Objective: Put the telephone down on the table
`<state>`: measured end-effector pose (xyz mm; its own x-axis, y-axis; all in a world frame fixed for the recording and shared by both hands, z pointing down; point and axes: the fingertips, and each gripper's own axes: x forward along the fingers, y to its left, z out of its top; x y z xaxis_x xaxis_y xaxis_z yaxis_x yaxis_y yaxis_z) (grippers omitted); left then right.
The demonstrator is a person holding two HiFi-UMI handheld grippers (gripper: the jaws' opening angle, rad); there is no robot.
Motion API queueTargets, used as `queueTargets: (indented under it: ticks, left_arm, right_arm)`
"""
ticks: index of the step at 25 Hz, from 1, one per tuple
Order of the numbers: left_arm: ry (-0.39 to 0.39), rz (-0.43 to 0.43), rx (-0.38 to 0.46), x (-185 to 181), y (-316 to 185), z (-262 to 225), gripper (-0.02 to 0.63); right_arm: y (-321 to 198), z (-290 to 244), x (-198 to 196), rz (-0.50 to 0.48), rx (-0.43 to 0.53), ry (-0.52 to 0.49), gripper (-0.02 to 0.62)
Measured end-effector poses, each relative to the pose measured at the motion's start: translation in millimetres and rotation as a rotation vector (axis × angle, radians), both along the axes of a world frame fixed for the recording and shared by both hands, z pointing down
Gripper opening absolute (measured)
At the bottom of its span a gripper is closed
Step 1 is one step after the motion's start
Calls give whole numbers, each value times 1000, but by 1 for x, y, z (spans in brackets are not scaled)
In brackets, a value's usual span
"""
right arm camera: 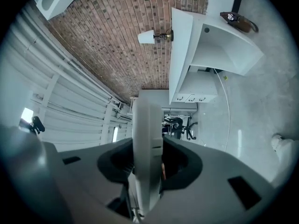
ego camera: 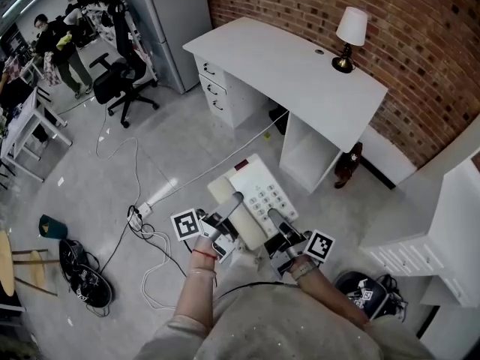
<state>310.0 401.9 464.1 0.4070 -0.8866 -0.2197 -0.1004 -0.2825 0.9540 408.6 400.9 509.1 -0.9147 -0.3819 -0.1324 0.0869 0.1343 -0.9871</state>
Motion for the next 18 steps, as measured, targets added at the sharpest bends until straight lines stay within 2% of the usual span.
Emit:
queueTargets:
  ticks: [7,18]
  left_arm:
    - [-10,70,-23,-53,-63,0,434]
    - [-10,109,-52,-146,-133,11,434]
  right_arm:
    - [-56,1,-55,56,-15,-11,138]
    - [-124,13,-148,88,-37,0,138]
